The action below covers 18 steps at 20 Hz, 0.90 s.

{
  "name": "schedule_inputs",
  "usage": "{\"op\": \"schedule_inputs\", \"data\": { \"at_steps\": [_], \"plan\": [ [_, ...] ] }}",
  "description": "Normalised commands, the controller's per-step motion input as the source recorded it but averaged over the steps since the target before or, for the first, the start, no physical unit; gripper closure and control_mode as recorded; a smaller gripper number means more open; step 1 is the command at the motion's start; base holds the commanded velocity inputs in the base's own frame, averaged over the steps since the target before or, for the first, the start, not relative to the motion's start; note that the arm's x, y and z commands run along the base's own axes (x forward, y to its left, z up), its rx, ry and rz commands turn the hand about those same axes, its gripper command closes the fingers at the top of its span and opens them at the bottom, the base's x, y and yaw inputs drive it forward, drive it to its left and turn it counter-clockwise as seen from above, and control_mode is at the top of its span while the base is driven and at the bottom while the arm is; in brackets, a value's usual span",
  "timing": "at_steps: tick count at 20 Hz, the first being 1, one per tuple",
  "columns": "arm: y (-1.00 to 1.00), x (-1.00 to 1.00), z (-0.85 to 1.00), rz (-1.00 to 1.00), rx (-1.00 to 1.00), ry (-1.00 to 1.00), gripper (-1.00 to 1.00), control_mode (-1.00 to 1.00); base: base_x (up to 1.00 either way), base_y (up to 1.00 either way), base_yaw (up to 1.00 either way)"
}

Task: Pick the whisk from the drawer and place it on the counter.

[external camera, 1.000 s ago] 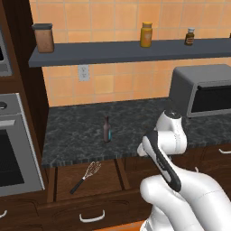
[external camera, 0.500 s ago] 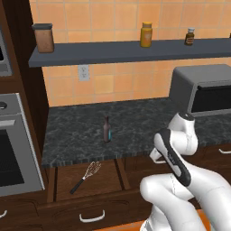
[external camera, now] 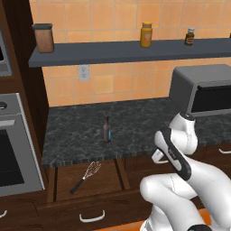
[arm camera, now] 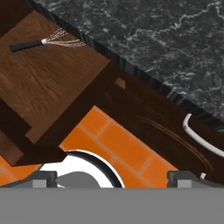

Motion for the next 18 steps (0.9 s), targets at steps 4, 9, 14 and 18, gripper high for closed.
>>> {"op": "schedule_inputs", "data": {
  "at_steps": [4,9,14,18],
  "plan": [
    [0.16,0.01,-0.20,0.07,-0.02,0.00,-1.00,-1.00,0.00,0.00,0.00],
    [0.00,0.00,-0.08,0.03,0.00,0.00,-1.00,1.00,0.00,-0.14,0.21],
    [0.00,0.00,0.00,0.00,0.00,0.00,-1.00,1.00,0.05,-0.29,0.29],
    [0.00,0.00,0.00,0.00,0.00,0.00,-1.00,1.00,0.11,-0.46,0.30]
  ]
}}
